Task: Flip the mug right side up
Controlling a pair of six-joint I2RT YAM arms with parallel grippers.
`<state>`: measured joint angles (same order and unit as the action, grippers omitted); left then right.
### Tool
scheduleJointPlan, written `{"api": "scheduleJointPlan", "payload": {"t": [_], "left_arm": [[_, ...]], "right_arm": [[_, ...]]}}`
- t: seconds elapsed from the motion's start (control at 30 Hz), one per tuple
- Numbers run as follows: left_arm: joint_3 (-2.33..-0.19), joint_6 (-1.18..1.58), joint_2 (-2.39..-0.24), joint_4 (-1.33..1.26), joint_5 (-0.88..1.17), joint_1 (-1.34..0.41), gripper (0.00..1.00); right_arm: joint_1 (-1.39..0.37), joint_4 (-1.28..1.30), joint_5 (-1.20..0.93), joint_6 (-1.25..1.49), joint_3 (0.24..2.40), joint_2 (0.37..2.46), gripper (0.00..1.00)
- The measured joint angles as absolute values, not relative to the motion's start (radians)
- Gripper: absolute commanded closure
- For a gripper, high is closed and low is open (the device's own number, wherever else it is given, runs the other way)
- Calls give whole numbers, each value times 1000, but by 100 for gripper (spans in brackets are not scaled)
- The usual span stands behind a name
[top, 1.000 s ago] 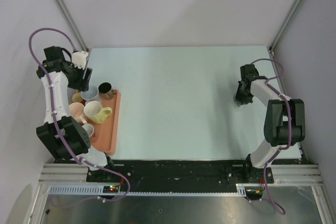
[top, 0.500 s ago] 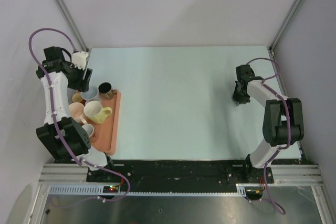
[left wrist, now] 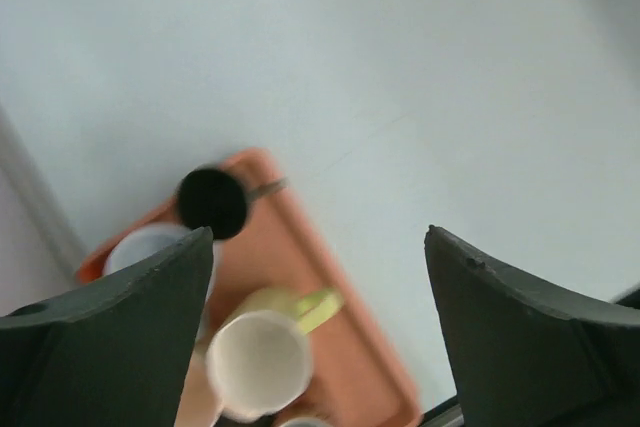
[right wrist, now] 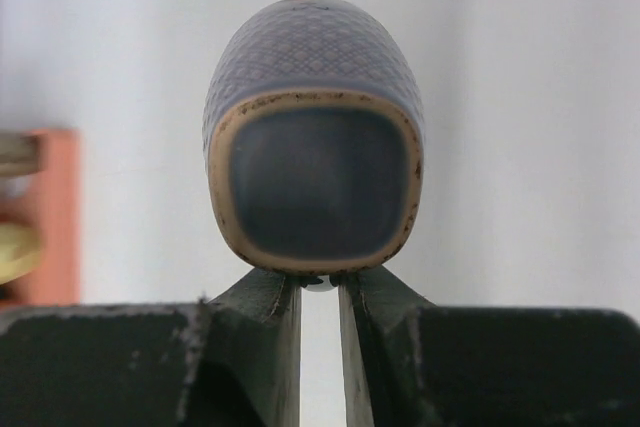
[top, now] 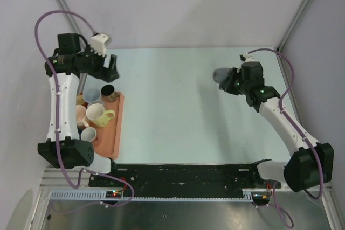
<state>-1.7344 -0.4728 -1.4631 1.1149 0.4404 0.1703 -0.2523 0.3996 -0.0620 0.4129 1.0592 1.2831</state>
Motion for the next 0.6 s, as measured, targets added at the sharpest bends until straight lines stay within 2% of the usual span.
{"api": "scheduleJointPlan", "payload": {"t": [0.13,0.27,0.47,0.6], "left_arm": [[-1821,-373,-1458,1137,594,31,1],[-1936,-262,-1459,1147,768,-99,1],[-2035,-160,-1459,1147,930,-232,13],[-2053,-121,-1459,1135,977,-265,24]], "right_arm": [[-355,290,-162,535,1060,1235,100],[-513,142,-226,663,1079,1211,100],[-728,-14,-278,733,1223,1243,100],[-788,-100,-301,750,1302,1281,100]]}}
